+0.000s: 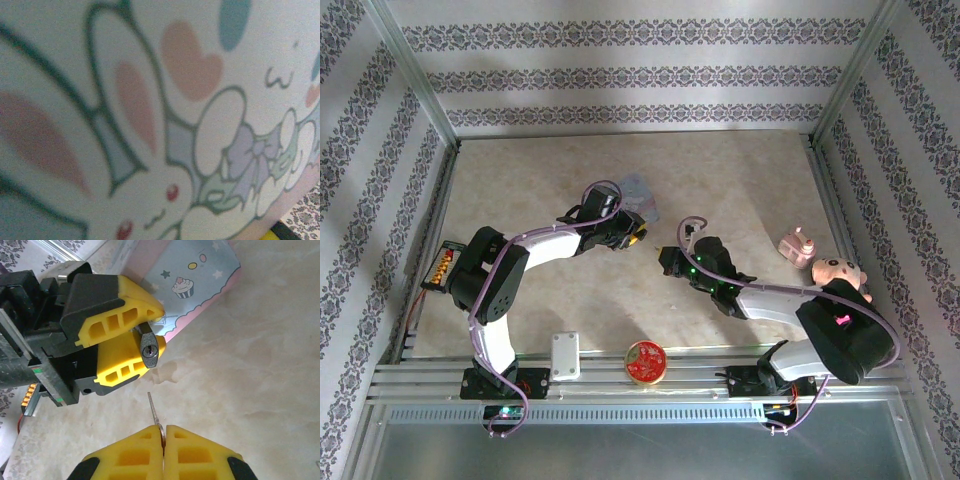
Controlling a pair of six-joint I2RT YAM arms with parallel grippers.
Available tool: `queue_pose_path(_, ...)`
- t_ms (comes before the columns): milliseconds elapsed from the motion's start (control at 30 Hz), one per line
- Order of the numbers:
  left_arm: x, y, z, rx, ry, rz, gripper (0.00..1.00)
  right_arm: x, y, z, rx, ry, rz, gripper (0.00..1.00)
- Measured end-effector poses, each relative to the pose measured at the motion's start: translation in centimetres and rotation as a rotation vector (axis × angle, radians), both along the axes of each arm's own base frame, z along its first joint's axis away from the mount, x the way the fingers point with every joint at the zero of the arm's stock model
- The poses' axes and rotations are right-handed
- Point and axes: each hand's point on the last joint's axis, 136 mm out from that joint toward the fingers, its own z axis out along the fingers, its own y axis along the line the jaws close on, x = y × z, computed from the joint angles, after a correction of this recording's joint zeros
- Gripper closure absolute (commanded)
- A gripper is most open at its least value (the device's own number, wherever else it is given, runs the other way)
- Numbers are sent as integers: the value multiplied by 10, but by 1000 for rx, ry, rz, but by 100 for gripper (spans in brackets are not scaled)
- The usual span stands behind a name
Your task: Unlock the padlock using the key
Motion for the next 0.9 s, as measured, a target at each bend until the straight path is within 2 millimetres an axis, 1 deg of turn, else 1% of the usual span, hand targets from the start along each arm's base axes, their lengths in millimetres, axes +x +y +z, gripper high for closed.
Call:
queue_pose_path(133, 0, 0, 0, -1, 0, 0, 100, 5, 3, -3, -5, 7, 0, 100)
queue_pose_path(467, 0, 0, 0, -3, 1, -1, 100, 17, 12, -1, 2, -3, -2, 100)
queue_pose_path(600, 0, 0, 0, -3, 1, -1, 100, 19, 11, -3, 1, -1, -4, 100)
queue_pose_path(900, 0, 0, 0, -3, 1, -1, 100, 24, 10, 0, 12, -15, -15, 100)
